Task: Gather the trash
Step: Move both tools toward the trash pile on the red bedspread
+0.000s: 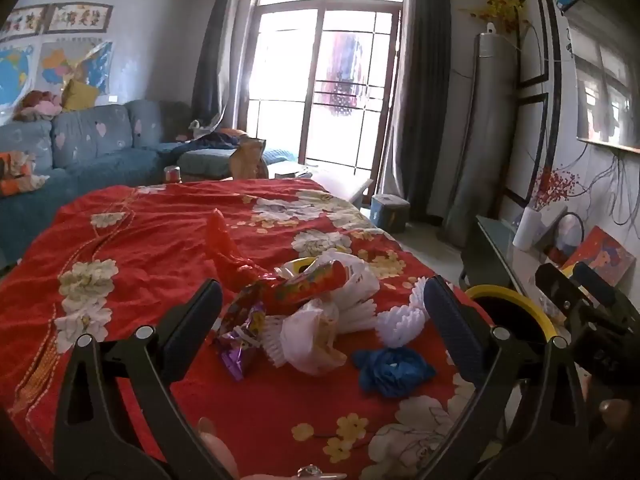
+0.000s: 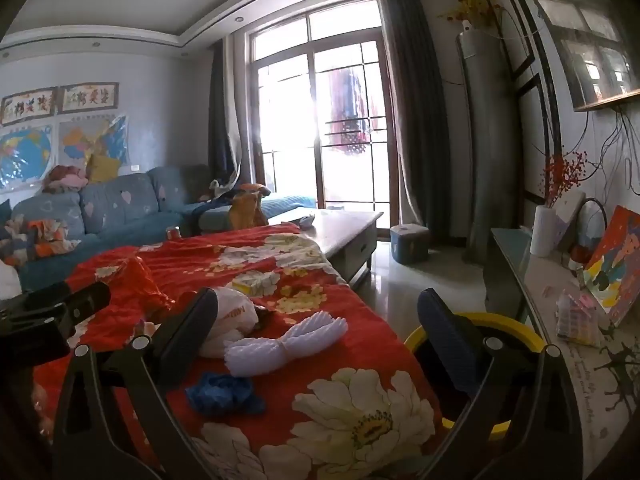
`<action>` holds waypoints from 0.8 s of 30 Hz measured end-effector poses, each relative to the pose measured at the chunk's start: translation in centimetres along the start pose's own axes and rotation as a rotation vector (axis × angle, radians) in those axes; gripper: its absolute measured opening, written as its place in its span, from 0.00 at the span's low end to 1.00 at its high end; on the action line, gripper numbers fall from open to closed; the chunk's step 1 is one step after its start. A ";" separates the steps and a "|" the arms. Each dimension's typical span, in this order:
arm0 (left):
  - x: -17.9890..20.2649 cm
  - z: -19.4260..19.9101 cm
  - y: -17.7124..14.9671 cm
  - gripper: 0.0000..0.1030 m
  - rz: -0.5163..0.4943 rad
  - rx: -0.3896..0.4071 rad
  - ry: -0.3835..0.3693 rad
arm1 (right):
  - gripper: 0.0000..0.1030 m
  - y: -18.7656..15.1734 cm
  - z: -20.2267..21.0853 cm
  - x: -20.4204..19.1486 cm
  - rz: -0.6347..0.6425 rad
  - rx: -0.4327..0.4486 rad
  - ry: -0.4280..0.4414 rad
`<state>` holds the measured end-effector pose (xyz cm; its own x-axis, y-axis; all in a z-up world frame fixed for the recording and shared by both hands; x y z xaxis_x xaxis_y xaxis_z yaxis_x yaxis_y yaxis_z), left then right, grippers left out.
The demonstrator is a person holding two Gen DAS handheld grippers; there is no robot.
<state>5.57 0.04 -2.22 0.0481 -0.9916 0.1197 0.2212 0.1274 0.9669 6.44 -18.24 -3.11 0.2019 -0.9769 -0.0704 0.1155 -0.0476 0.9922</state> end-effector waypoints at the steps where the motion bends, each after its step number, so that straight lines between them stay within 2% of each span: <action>1: 0.0 0.0 0.0 0.90 0.002 0.000 -0.003 | 0.94 0.0 0.0 0.0 0.000 -0.001 0.003; 24: 0.7 1.0 0.5 0.90 -0.021 0.046 -0.023 | 0.94 -0.4 -0.1 -0.5 0.019 0.003 0.000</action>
<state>4.79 -0.61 -1.41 0.0218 -0.9944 0.1038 0.1765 0.1061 0.9786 6.40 -17.70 -3.51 0.2036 -0.9777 -0.0511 0.1081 -0.0294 0.9937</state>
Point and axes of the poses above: each gripper's, at about its wrist camera, not at the fingertips, and z roughly against the way its jaws point, x to its right, y to its top, the point moved 6 cm from there along -z, roughly the way its jaws point, and after that the axes turned 9 degrees about x, right-handed, at the moved point
